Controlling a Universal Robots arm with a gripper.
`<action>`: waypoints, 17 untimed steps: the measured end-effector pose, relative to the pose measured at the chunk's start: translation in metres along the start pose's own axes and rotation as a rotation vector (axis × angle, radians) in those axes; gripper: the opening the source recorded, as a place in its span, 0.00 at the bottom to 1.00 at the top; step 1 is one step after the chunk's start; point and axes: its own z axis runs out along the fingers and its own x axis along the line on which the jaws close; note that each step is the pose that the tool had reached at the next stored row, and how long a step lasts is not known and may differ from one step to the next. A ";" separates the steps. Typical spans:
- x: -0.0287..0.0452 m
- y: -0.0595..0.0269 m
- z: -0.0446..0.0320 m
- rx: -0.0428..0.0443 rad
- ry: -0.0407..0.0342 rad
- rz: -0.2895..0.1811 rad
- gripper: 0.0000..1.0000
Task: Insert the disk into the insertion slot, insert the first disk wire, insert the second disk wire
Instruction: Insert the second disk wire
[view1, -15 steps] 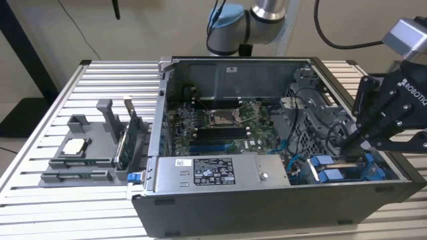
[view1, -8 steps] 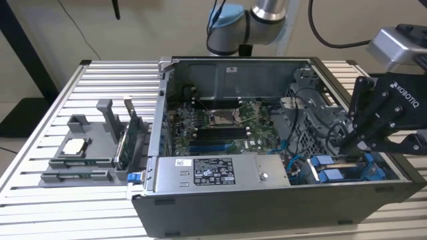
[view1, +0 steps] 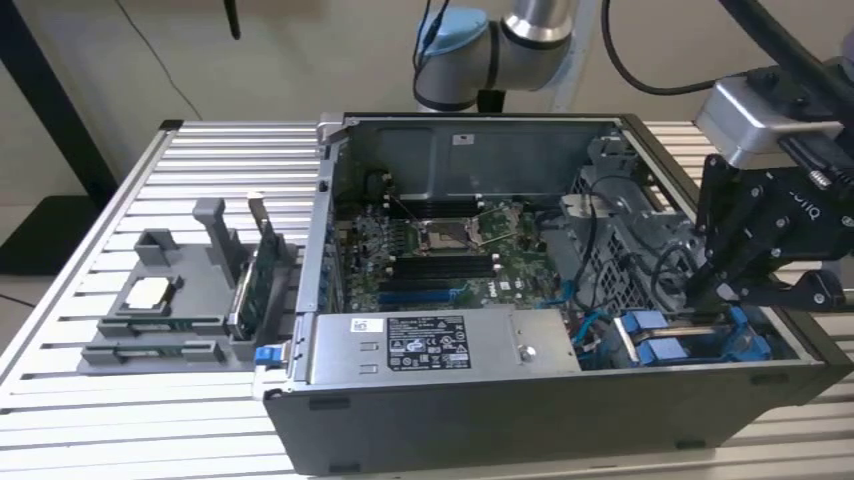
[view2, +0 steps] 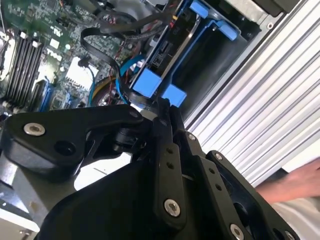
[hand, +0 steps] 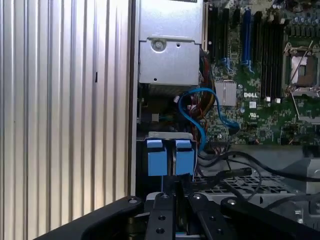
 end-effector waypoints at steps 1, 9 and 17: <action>0.0000 0.0014 0.0003 0.0159 -0.0005 -0.002 0.16; 0.0001 0.0053 0.0020 0.0691 -0.0013 -0.007 0.16; -0.0014 0.0054 0.0025 0.0692 -0.0021 -0.007 0.16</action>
